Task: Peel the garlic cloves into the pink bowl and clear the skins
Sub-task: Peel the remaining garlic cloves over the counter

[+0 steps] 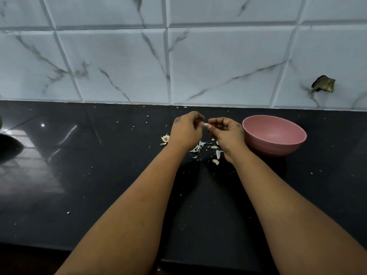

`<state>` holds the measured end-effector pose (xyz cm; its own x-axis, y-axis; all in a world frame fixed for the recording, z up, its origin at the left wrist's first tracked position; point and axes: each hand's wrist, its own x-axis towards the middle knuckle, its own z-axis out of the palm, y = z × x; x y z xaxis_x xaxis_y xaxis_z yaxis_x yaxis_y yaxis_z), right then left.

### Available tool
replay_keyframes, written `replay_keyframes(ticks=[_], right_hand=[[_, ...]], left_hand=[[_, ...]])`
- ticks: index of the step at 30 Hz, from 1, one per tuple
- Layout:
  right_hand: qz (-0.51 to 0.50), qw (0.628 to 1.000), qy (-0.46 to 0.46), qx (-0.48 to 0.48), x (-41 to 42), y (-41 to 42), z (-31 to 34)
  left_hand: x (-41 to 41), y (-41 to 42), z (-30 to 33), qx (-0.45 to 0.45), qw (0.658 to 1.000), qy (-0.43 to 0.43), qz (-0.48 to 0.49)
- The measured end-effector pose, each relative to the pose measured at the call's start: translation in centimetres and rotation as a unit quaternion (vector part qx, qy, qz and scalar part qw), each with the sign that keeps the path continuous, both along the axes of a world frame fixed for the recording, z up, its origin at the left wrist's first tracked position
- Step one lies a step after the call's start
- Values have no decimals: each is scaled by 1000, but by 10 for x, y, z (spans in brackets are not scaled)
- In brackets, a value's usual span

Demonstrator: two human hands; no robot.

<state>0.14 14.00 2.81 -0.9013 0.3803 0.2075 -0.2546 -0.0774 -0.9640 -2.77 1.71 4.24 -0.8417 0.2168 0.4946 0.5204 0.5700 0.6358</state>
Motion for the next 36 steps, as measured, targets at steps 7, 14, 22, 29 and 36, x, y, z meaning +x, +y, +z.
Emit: replay_keyframes(ticks=[7,14,22,29,36], right_hand=[[9,1000,22,-12,-2,0,-1],[16,1000,13,3,-4,5,-4],[42,999,9,-15,-4,2,-4],[49,999,19,-9,-3,0,-4],[69,996,18,-54,-3,2,-3]], left_hand=[[-4,-1,-3,98,991,-91,0],[0,2,-3,20,997,-71,-16],[-1,3,-6,57,997,-42,-17],[-5,4,-8,117,991,-57,6],[-2,4,-8,295,933,-182,-96]])
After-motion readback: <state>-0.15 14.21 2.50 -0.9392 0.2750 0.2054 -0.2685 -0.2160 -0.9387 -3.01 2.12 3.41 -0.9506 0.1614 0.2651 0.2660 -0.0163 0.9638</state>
